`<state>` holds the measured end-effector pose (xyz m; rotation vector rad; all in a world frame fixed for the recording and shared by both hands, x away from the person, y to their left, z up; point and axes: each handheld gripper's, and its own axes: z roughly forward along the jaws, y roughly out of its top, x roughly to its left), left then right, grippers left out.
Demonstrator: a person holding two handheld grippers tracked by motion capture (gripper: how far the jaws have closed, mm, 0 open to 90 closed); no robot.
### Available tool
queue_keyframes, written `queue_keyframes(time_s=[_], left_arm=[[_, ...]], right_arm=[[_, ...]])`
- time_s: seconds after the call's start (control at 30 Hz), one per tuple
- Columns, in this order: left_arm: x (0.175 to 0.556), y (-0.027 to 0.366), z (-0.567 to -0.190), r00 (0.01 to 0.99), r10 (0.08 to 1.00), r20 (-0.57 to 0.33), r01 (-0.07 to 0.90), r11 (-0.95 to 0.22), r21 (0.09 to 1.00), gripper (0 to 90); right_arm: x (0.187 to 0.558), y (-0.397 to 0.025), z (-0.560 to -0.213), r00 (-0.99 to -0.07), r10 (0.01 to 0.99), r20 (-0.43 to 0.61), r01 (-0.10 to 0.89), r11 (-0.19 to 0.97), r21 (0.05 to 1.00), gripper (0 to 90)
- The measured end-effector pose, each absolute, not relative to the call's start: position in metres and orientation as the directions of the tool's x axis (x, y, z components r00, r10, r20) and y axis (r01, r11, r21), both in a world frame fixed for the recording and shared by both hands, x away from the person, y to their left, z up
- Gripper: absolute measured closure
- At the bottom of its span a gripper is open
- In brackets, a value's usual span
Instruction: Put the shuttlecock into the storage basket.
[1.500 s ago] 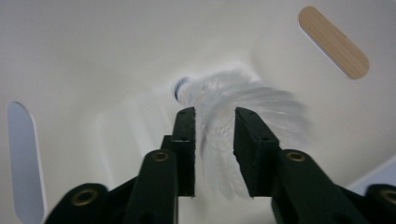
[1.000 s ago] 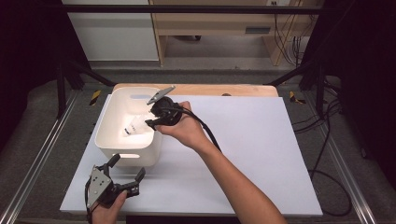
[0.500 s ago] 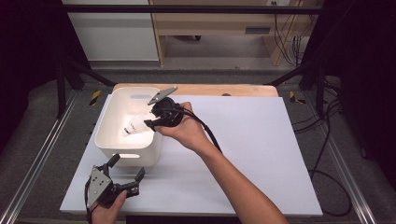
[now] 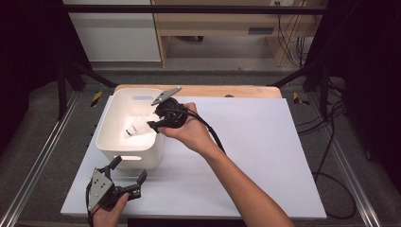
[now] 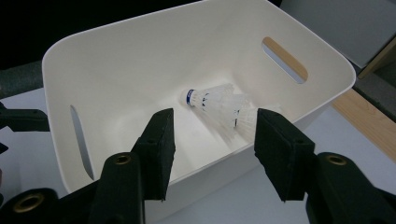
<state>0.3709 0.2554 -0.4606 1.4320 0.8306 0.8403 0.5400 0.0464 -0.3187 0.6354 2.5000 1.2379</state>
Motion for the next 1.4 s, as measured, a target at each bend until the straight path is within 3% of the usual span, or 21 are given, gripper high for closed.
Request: queue_keyframes(time_s=[0.8, 1.13, 1.4], left_arm=[[0.371, 0.255, -0.461, 0.481, 0.876, 0.018, 0.009, -0.026, 1.000, 0.8], [0.371, 0.256, -0.461, 0.480, 0.877, 0.018, 0.010, -0.026, 1.000, 0.8], [0.371, 0.254, -0.461, 0.485, 0.874, 0.019, 0.012, -0.028, 1.000, 0.8]], right_arm=[[0.542, 0.040, -0.317, -0.850, 0.526, -0.033, 0.293, 0.523, 0.800, 36.8], [0.541, 0.034, -0.318, -0.835, 0.550, -0.039, 0.296, 0.507, 0.809, 25.4], [0.541, 0.029, -0.320, -0.805, 0.592, -0.051, 0.311, 0.493, 0.812, 10.3]])
